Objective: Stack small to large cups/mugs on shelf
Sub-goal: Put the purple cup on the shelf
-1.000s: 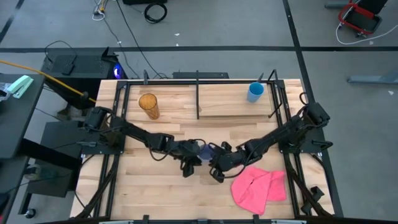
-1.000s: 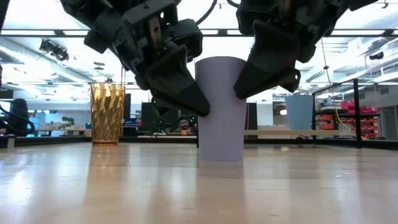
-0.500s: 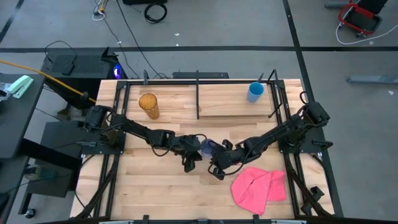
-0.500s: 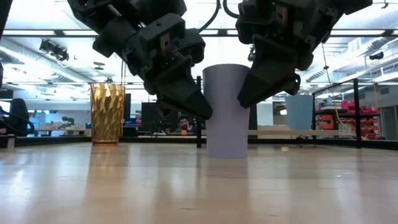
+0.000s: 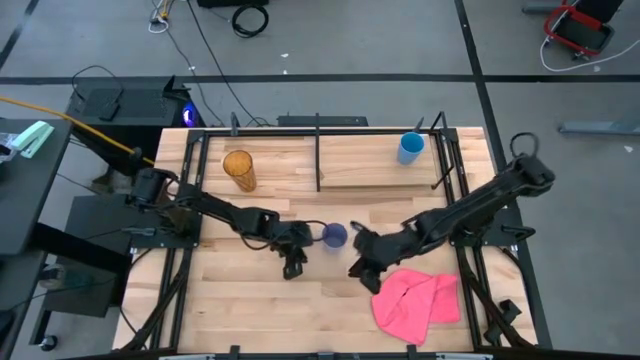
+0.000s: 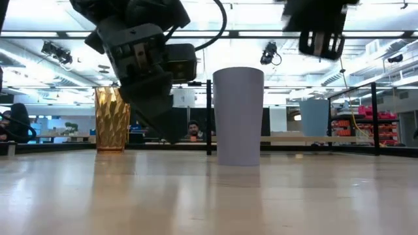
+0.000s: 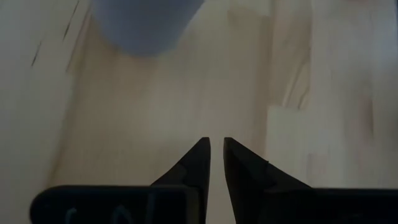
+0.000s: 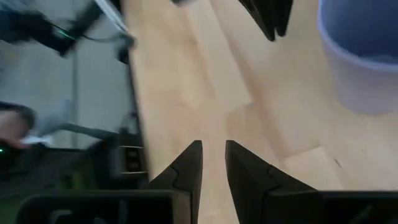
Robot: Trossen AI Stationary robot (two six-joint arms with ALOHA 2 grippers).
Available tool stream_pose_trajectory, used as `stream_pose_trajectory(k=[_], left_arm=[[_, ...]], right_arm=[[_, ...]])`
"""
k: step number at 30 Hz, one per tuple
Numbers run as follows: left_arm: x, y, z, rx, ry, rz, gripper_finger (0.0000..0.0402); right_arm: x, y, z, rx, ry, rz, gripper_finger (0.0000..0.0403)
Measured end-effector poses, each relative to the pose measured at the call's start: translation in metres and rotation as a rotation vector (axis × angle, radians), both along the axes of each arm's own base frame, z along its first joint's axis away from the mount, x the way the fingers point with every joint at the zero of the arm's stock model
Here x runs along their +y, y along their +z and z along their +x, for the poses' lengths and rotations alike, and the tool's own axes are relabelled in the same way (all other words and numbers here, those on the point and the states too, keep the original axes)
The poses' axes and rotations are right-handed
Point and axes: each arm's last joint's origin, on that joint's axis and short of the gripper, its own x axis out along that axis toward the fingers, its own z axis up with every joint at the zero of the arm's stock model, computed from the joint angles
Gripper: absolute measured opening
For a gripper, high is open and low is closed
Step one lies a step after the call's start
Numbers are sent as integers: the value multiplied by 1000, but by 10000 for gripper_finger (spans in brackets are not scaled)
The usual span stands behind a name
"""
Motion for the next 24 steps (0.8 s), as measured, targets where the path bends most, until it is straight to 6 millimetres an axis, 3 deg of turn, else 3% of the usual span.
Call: stream_pose_trajectory(k=[4, 9, 17, 24], left_arm=[[2, 6, -10, 72, 0, 13, 50], [5, 11, -23, 156, 20, 62, 49], [14, 15, -37, 261, 70, 156, 50], [18, 12, -46, 344, 89, 239, 50]], right_arm=[[-11, 36, -17, -126, -34, 39, 77], [-32, 70, -35, -285, -99, -32, 77], [-67, 100, -50, -463, -142, -215, 77], [-91, 115, -46, -594, -237, -306, 77]])
